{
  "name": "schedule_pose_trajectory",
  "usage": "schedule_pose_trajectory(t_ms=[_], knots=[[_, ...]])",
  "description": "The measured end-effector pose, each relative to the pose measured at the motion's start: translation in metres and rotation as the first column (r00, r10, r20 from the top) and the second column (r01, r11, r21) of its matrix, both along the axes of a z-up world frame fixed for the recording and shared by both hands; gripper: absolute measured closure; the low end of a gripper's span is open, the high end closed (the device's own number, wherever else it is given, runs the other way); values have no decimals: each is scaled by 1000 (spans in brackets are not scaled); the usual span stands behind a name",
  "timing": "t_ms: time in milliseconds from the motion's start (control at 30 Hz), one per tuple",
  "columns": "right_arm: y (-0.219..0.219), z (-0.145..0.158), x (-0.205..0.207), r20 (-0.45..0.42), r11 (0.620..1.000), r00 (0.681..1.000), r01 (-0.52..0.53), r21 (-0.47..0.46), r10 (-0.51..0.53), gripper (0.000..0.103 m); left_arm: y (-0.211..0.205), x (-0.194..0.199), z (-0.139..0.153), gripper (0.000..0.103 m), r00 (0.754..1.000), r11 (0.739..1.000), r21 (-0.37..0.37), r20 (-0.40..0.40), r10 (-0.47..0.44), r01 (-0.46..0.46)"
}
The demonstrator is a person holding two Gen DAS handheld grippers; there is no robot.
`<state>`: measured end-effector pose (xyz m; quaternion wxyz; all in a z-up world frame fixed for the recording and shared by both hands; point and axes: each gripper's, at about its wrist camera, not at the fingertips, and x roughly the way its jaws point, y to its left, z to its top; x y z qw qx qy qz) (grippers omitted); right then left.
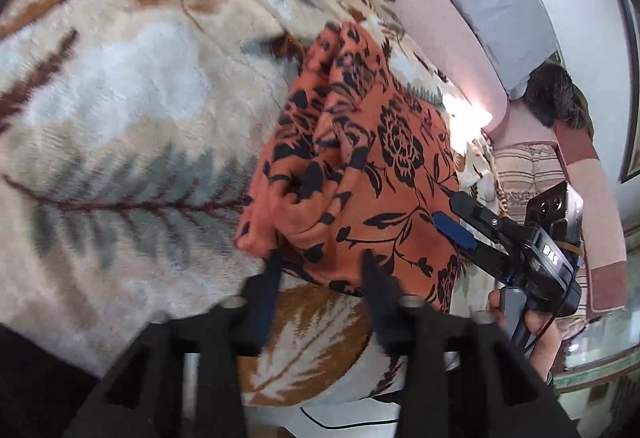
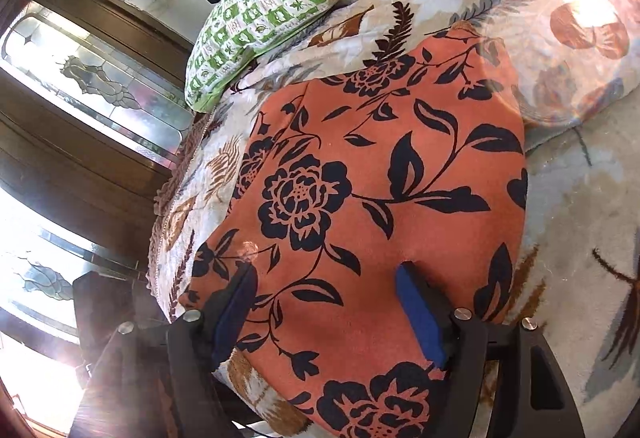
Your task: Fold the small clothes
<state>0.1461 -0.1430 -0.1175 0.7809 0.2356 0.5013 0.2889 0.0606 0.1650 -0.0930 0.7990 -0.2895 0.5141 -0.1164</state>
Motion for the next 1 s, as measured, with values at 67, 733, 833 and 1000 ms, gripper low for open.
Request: schedule_pose_trajectory(t_ms=[67,733,833,1000], knots=[[-1,0,0,-3,1000,1000,-9,7,9,28,4,-4,20,47,997,999,32,71,-11,9],[2,1,6,-23,999,999,-46,15,46,23,-6,104,54,24,982,987,153,178,-69,42],[3,0,5,-19,999,998,-51,10,51,23,-3,141,38,24,992,993,104,108,-71,60],[1,-1,9,-44,998,998,-49,37,51,23,11,169,-24,69,989,1000,-9,-142,-30,29]])
